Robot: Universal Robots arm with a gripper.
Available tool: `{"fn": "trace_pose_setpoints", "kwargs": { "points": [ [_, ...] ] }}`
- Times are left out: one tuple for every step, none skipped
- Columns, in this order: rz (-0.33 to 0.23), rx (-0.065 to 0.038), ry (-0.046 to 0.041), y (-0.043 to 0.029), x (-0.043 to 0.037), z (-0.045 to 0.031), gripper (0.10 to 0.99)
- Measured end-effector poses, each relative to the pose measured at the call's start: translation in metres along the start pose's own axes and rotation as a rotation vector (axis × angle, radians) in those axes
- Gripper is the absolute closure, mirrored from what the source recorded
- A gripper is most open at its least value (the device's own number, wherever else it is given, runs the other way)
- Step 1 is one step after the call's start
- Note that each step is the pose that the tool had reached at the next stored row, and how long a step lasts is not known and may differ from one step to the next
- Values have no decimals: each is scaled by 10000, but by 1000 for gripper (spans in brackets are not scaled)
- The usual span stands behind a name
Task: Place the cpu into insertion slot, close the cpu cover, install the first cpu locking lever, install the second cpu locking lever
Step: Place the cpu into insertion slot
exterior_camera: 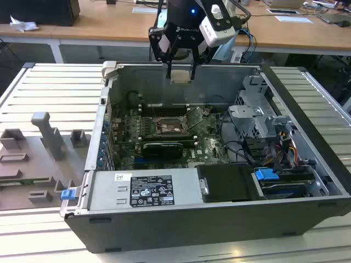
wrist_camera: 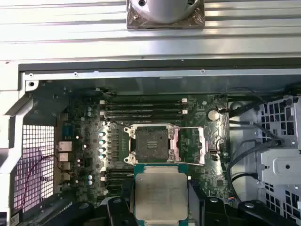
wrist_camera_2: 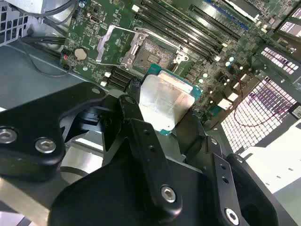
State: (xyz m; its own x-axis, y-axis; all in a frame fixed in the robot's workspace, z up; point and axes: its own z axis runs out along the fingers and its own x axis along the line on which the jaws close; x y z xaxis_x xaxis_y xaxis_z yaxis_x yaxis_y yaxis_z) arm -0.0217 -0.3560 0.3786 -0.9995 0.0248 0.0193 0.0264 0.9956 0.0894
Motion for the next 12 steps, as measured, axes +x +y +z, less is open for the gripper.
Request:
{"fn": "trace_pose_setpoints", "kwargs": {
  "points": [
    [5,0,0,0,0,0,545],
    [58,-2,-5,0,0,0,545],
    [158,-2,-13,0,0,0,545],
    [196,-3,-17,0,0,0,545],
    [220,-3,-19,0,0,0,545],
    [248,-4,-22,0,0,0,545],
    [285,-5,-25,0,0,0,545],
    [307,-6,-27,0,0,0,545],
    [349,-7,-31,0,0,0,545],
    [376,-7,-33,0,0,0,545],
    [398,-7,-35,0,0,0,545],
    [438,-8,-39,0,0,0,545]
  ]
}}
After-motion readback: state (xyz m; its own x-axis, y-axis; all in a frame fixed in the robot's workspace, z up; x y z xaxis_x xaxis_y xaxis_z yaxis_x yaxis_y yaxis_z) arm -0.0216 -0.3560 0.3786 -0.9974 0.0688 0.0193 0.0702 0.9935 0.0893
